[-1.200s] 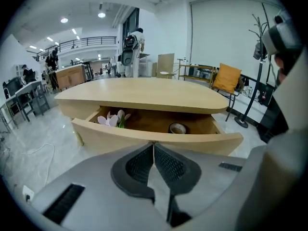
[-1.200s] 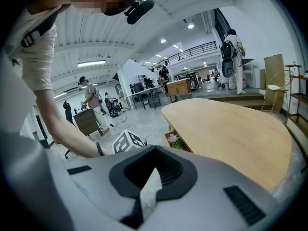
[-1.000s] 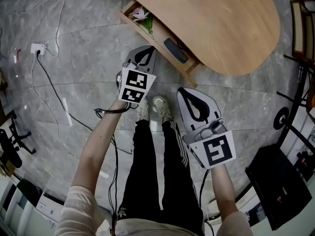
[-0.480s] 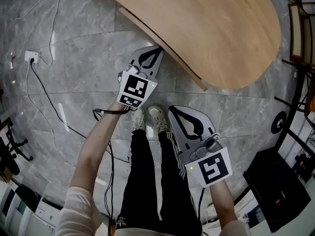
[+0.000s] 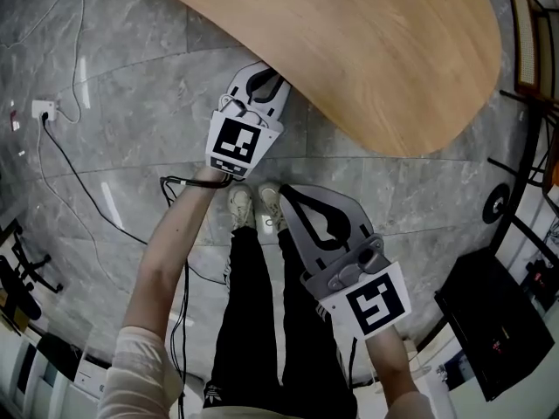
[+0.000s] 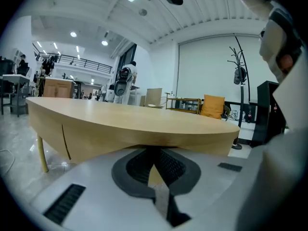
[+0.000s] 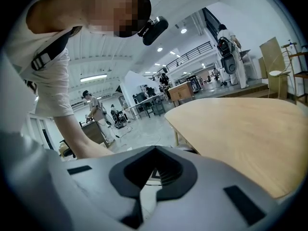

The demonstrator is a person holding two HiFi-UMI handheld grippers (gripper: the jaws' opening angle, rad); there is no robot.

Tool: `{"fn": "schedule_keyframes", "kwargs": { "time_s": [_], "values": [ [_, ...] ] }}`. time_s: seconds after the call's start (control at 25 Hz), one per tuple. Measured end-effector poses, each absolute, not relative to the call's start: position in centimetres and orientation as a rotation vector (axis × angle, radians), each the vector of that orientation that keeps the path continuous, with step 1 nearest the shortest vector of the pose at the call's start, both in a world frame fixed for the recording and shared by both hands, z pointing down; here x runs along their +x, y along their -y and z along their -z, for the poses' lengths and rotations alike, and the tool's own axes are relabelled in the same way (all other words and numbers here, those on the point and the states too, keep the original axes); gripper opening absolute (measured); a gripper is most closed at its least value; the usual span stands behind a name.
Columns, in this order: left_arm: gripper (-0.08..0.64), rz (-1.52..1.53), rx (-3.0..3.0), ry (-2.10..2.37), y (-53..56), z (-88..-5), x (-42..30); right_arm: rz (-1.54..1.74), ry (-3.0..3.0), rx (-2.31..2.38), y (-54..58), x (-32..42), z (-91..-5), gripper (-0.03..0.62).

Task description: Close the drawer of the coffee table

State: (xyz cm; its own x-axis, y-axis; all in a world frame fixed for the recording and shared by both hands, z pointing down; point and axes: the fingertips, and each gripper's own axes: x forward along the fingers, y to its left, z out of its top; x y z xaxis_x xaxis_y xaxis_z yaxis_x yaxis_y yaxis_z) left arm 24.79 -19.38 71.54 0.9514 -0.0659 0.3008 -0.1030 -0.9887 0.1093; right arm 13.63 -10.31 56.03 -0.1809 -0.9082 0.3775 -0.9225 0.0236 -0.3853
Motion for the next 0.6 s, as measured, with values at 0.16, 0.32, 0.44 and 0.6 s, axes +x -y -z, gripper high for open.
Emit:
{"fn": "schedule_keyframes", "kwargs": {
  "time_s": [0.16,0.32,0.44,0.6],
  "values": [
    [0.009,-0.490,2.979,0.131,19.4,-71.7,24.7,-0.871,2.227,2.006,11.1,13.6,-55.6,0.006],
    [0.008,-0.608,2.966,0.120,19.4,-72.1,24.8,-0.838,2.237,1.979,11.4,13.4,-55.0,0.006],
    [0.009,-0.661,2.847,0.201,18.9,-71.9,23.9,-0.812,2.225,1.986,11.7,13.3,-54.3,0.006],
    [0.009,-0.641,2.785,0.296,17.5,-68.5,21.3,-0.761,2.213,2.015,12.5,13.7,-51.8,0.006]
  ]
}}
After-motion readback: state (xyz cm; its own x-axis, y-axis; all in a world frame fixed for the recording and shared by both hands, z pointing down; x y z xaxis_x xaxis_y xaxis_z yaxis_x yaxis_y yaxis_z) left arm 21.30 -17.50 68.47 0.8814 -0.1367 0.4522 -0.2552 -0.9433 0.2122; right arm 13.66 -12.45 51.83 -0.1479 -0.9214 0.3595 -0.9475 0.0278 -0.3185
